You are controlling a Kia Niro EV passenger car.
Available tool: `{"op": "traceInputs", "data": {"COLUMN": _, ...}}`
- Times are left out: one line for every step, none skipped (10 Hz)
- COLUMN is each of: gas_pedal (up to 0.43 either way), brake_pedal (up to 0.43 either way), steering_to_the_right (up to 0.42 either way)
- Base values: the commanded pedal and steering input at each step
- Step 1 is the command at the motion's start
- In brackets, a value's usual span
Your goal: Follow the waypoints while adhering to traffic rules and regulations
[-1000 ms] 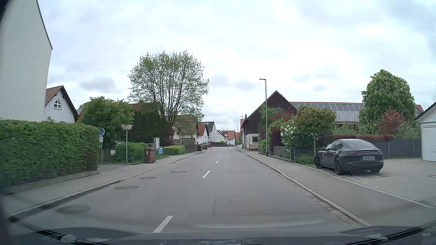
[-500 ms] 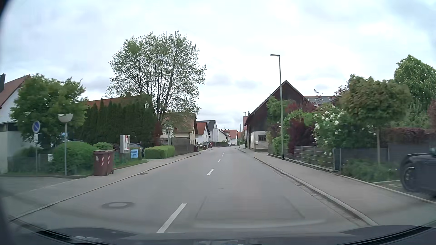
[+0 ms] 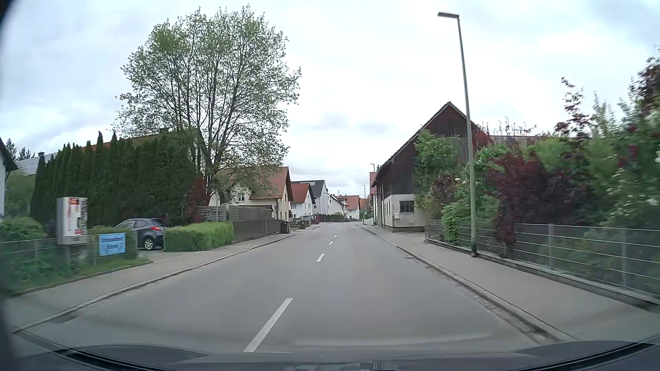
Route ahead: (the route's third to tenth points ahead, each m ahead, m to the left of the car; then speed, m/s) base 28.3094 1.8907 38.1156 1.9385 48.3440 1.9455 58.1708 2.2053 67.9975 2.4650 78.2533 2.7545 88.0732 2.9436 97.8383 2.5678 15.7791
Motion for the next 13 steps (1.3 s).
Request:
{"op": "traceInputs", "data": {"gas_pedal": 0.138, "brake_pedal": 0.006, "steering_to_the_right": -0.003}}
{"op": "traceInputs", "data": {"gas_pedal": 0.15, "brake_pedal": 0.012, "steering_to_the_right": -0.004}}
{"op": "traceInputs", "data": {"gas_pedal": 0.15, "brake_pedal": 0.006, "steering_to_the_right": -0.004}}
{"op": "traceInputs", "data": {"gas_pedal": 0.157, "brake_pedal": 0.006, "steering_to_the_right": -0.004}}
{"op": "traceInputs", "data": {"gas_pedal": 0.157, "brake_pedal": 0.006, "steering_to_the_right": -0.004}}
{"op": "traceInputs", "data": {"gas_pedal": 0.157, "brake_pedal": 0.006, "steering_to_the_right": -0.004}}
{"op": "traceInputs", "data": {"gas_pedal": 0.157, "brake_pedal": 0.006, "steering_to_the_right": -0.004}}
{"op": "traceInputs", "data": {"gas_pedal": 0.157, "brake_pedal": 0.006, "steering_to_the_right": -0.004}}
{"op": "traceInputs", "data": {"gas_pedal": 0.157, "brake_pedal": 0.006, "steering_to_the_right": -0.004}}
{"op": "traceInputs", "data": {"gas_pedal": 0.157, "brake_pedal": 0.006, "steering_to_the_right": -0.004}}
{"op": "traceInputs", "data": {"gas_pedal": 0.157, "brake_pedal": 0.012, "steering_to_the_right": -0.004}}
{"op": "traceInputs", "data": {"gas_pedal": 0.157, "brake_pedal": 0.006, "steering_to_the_right": -0.004}}
{"op": "traceInputs", "data": {"gas_pedal": 0.157, "brake_pedal": 0.006, "steering_to_the_right": -0.004}}
